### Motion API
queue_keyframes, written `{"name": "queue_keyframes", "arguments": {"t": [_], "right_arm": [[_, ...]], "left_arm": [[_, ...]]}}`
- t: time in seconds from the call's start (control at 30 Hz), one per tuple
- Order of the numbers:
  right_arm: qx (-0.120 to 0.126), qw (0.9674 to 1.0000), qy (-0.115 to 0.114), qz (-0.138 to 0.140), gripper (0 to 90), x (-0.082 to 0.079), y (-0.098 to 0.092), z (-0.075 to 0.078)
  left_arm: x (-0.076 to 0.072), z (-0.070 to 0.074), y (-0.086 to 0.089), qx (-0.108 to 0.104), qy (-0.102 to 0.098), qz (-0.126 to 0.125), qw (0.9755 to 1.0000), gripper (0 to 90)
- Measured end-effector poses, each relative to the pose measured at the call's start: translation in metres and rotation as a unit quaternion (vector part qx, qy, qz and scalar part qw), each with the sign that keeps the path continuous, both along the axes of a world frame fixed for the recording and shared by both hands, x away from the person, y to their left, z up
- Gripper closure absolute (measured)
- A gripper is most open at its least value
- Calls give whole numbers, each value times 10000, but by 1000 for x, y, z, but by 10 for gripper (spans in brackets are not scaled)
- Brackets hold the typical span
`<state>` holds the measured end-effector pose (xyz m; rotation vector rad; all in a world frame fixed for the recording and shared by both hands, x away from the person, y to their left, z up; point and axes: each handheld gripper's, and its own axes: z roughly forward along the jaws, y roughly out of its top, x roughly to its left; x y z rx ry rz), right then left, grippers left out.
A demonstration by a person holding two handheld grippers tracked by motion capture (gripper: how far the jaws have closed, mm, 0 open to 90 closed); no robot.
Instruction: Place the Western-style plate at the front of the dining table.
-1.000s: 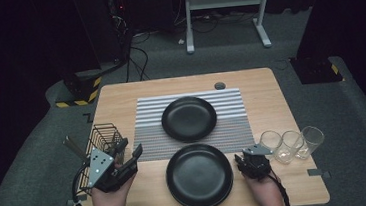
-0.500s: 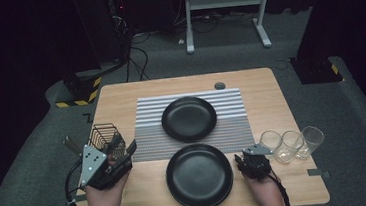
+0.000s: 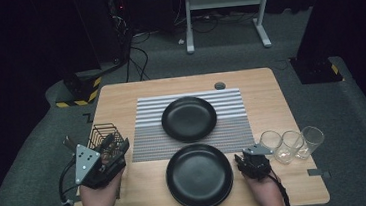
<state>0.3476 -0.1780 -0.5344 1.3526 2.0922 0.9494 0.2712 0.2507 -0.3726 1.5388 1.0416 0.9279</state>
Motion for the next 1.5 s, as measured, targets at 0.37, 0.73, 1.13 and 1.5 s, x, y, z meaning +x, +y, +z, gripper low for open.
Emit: {"name": "queue_keyframes", "arguments": {"t": [0.37, 0.73, 1.13, 1.5], "right_arm": [[0, 10000, 1, 6, 627, 0, 0, 0], [0, 10000, 0, 6, 627, 0, 0, 0], [-2, 10000, 0, 8, 627, 0, 0, 0], [-4, 10000, -1, 10, 627, 0, 0, 0]], "left_arm": [[5, -5, 3, 61, 138, 119, 9998, 485], [6, -9, 4, 185, 306, 238, 9991, 500], [9, -13, 2, 322, 428, 355, 9979, 519], [8, -15, 0, 378, 497, 464, 9970, 577]]}}
